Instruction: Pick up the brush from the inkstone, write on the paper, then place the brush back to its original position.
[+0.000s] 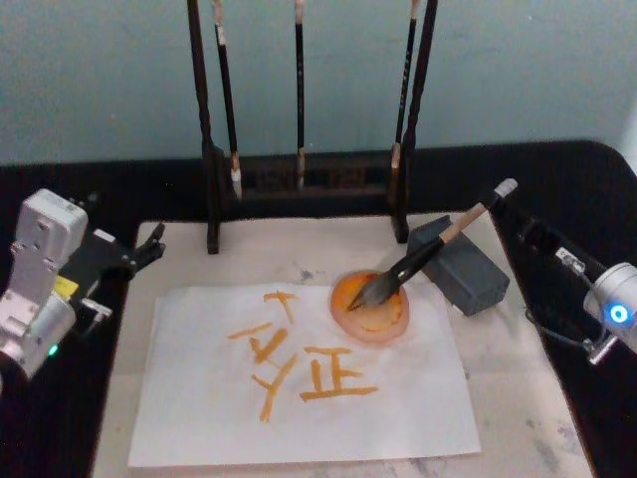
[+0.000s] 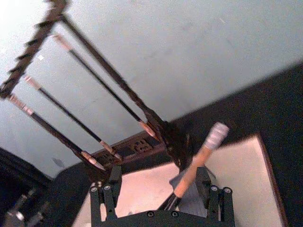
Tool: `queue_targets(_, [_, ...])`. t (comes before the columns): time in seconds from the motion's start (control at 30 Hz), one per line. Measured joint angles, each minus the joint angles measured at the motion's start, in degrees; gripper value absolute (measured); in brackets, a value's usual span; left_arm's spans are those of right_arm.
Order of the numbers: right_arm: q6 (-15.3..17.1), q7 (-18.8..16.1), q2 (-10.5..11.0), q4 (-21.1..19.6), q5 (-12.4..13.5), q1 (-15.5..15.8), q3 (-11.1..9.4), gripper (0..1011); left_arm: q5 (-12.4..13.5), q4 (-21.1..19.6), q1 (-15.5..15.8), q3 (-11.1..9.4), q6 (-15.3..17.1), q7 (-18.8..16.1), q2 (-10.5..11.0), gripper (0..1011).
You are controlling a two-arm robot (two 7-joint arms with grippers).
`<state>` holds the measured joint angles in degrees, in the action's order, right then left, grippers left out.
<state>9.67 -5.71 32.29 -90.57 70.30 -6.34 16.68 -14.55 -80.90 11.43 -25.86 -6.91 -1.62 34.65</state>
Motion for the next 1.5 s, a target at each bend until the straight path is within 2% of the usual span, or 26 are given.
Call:
queue_targets(0.03, [-1.05, -0.16, 0.27, -0.36, -1.32, 0.11, 0.46, 1000, 0.00, 0.00, 0.00, 0.00, 0.00, 0.00, 0.00, 1010])
queue_targets(0.07, [-3.47, -0.43, 0.63, -1.00, -4.78, 0.22, 1.42, 1000, 0.00, 0.00, 0.00, 0.00, 0.00, 0.00, 0.00, 1010])
queue_targets(0.2, [-7.48, -0.86, 0.86, -1.55, -11.69, 0.20, 3.16, 1000, 0.00, 0.00, 0.00, 0.00, 0.00, 0.00, 0.00, 1010])
queue_targets(0.23, [-9.43, -0.86, 0.86, -1.55, -15.33, -0.05, 4.20, 1000, 0.00, 0.00, 0.00, 0.00, 0.00, 0.00, 0.00, 1010])
queue_targets(0.27, [-10.46, -0.79, 0.81, -1.49, -17.25, -0.23, 4.72, 1000, 0.00, 0.00, 0.00, 0.00, 0.00, 0.00, 0.00, 1010])
queue_targets(0.3, [-12.25, -0.54, 0.64, -1.01, -20.85, -0.64, 5.75, 1000, 0.00, 0.00, 0.00, 0.00, 0.00, 0.00, 0.00, 1010])
queue_targets(0.4, [-14.75, 0.16, 0.14, 0.17, -26.19, -1.46, 7.33, 1000, 0.00, 0.00, 0.00, 0.00, 0.00, 0.00, 0.00, 1010])
queue_targets(0.43, [-16.18, 0.70, -0.18, 1.06, -29.45, -2.00, 8.22, 1000, 0.00, 0.00, 0.00, 0.00, 0.00, 0.00, 0.00, 1010])
queue_targets(0.53, [-18.15, 1.65, -0.67, 2.55, -34.28, -2.80, 9.60, 1000, 0.00, 0.00, 0.00, 0.00, 0.00, 0.00, 0.00, 1010])
queue_targets(0.57, [-19.35, 2.50, -0.95, 3.60, -37.61, -3.34, 10.47, 1000, 0.00, 0.00, -0.01, 0.00, 0.00, 0.00, 0.00, 1010])
queue_targets(0.6, [-19.92, 2.94, -1.08, 4.15, -39.18, -3.58, 10.89, 1000, 0.00, 0.00, 0.00, 0.00, 0.00, 0.00, 0.00, 1010])
queue_targets(0.63, [-20.83, 3.74, -1.35, 5.20, -42.06, -4.04, 11.63, 1000, 0.00, 0.00, 0.00, 0.00, 0.00, 0.00, 0.00, 1010])
queue_targets(0.7, [-21.46, 4.48, -1.60, 6.32, -44.54, -4.46, 12.22, 1000, 0.00, 0.00, 0.00, 0.00, 0.00, 0.00, 0.00, 1010])
queue_targets(0.73, [-22.01, 5.34, -1.86, 7.15, -46.90, -4.79, 12.74, 1000, 0.00, 0.00, 0.00, 0.00, 0.00, 0.00, 0.00, 1010])
queue_targets(0.83, [-22.68, 6.73, -2.25, 8.39, -49.96, -5.09, 13.32, 1000, 0.00, 0.00, 0.00, 0.00, 0.00, 0.00, 0.00, 1010])
queue_targets(0.87, [-23.01, 7.70, -2.52, 9.08, -51.70, -5.23, 13.51, 1000, 0.00, 0.00, 0.00, 0.00, 0.00, 0.00, 0.00, 1010])
queue_targets(1.0, [-23.19, 9.08, -3.09, 10.22, -53.90, -5.25, 13.47, 1000, 0.00, 0.00, 0.00, 0.00, 0.00, 0.00, 0.00, 1010])
queue_targets(1.27, [-22.71, 10.37, -4.12, 11.35, -55.83, -4.83, 12.40, 1000, 0.00, 0.00, 0.00, 0.00, 0.00, 0.00, 0.00, 1010])
queue_targets(1.5, [-22.23, 11.10, -4.46, 11.58, -56.54, -4.60, 11.87, 1000, 0.00, 0.00, 0.00, 0.00, 0.00, 0.00, 0.00, 1010])
